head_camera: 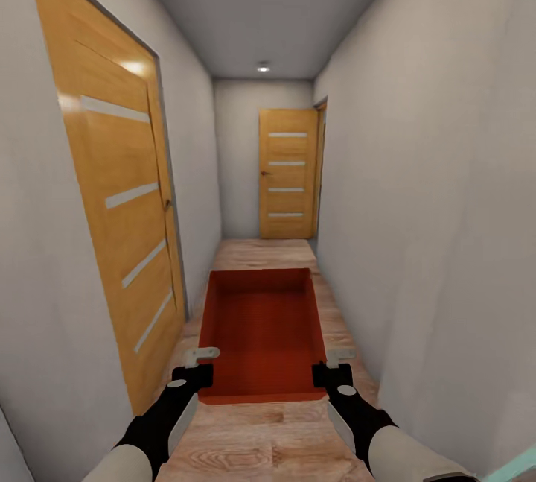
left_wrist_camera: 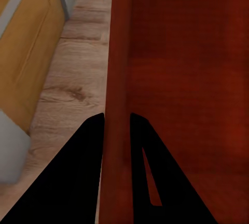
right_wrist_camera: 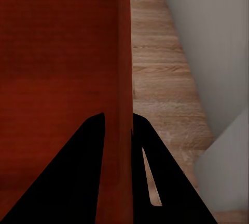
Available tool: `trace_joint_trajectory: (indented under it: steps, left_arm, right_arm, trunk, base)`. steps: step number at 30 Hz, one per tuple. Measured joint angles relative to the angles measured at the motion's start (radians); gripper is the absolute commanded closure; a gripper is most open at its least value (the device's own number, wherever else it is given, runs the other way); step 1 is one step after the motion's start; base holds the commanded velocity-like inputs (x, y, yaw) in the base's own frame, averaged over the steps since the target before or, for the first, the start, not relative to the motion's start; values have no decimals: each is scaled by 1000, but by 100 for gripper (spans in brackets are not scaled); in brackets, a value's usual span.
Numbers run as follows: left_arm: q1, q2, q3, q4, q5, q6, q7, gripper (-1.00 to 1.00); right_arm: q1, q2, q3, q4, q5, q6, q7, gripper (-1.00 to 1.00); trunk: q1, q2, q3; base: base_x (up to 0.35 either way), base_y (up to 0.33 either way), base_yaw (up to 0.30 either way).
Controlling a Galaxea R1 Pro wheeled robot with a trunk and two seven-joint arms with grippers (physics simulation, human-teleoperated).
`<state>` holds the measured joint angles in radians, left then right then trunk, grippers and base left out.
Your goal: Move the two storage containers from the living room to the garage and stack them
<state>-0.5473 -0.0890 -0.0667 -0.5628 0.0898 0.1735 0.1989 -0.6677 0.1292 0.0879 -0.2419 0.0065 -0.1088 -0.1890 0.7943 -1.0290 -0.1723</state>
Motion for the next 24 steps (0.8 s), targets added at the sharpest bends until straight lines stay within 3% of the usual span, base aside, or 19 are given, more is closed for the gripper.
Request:
trace_joint_trajectory:
  steps: [24]
  left_arm:
    - [0,1,0,0,0,2,-1,100]
  right_arm:
    - [0,0,0,1,-1,1,1,100]
  trunk:
    - [0,0,0]
  base:
    - [326,0,-2]
